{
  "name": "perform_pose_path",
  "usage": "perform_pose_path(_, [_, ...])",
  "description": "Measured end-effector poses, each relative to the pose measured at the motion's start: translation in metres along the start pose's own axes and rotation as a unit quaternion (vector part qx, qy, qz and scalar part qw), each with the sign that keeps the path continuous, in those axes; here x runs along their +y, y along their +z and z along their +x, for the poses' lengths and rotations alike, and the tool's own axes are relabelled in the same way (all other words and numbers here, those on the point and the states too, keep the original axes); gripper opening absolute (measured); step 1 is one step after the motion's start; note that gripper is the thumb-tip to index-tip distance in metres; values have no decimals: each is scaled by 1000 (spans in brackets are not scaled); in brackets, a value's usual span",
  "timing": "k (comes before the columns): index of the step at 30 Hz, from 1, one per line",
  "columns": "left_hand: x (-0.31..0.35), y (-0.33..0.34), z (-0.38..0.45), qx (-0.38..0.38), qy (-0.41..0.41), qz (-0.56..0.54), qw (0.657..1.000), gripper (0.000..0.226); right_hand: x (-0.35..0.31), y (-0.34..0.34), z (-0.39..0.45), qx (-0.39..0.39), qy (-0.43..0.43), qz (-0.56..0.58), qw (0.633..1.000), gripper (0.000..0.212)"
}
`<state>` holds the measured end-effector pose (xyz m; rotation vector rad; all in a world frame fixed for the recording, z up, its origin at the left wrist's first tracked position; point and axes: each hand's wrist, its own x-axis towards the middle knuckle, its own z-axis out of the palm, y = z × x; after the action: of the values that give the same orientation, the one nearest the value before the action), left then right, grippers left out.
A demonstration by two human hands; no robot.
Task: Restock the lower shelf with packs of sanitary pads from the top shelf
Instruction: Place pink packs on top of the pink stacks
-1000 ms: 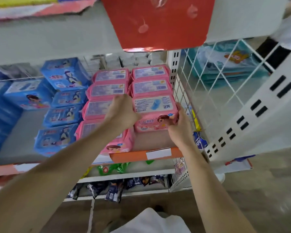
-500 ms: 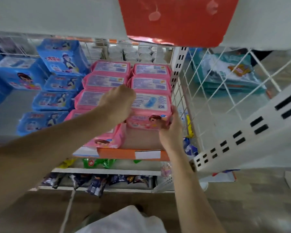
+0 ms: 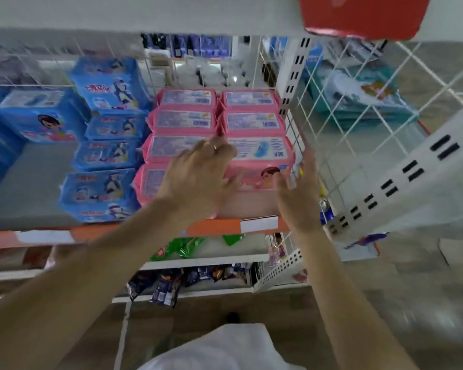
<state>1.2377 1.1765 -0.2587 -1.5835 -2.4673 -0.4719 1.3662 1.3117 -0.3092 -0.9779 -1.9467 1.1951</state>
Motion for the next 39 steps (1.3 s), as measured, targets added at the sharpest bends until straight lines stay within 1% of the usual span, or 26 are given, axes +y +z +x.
perform_pose_path(1, [-4,-1,-11,13,8,-4,1000,40,-3,1,-5,6,-22,-30,999,70])
perform_pose_path(3, [-12,-7,-34,39,19,-17,999,42,-13,4,-15,17,-36,-75,996,63])
perform_pose_path(4, [-17,-11,-46,38,19,-23,999,45,-19,6,-24,17,-45,-87,995,62])
perform_pose_path(6, [-28,-20,-70,33,15,-28,999,50,-29,13,-43,23,-98,-100,990,62])
perform_pose_path(8, [-42,-29,-93,44,15,-35,998,53,-40,25,-63,25,-156,-124,980,68])
perform_pose_path(13, [-78,-51,-134,54,-10,-67,996,62,-84,56,-109,-14,-181,-162,970,65])
perform_pose_path(16, [-92,-70,-153,70,-15,-93,993,66,-110,67,-136,-46,-181,-180,966,65])
perform_pose_path(19, [-103,-91,-169,107,-2,-124,987,65,-136,74,-158,-51,-229,-181,955,63])
perform_pose_path(27, [-113,-154,-182,199,53,-154,966,61,-217,66,-187,-3,-355,-189,915,58])
perform_pose_path(33, [-118,-204,-175,267,87,-118,953,59,-271,58,-178,31,-451,-188,872,52])
perform_pose_path(37, [-118,-232,-168,306,104,-91,942,55,-294,51,-162,54,-486,-171,855,48])
perform_pose_path(39, [-117,-243,-163,313,105,-82,940,55,-301,48,-153,66,-497,-170,848,48])
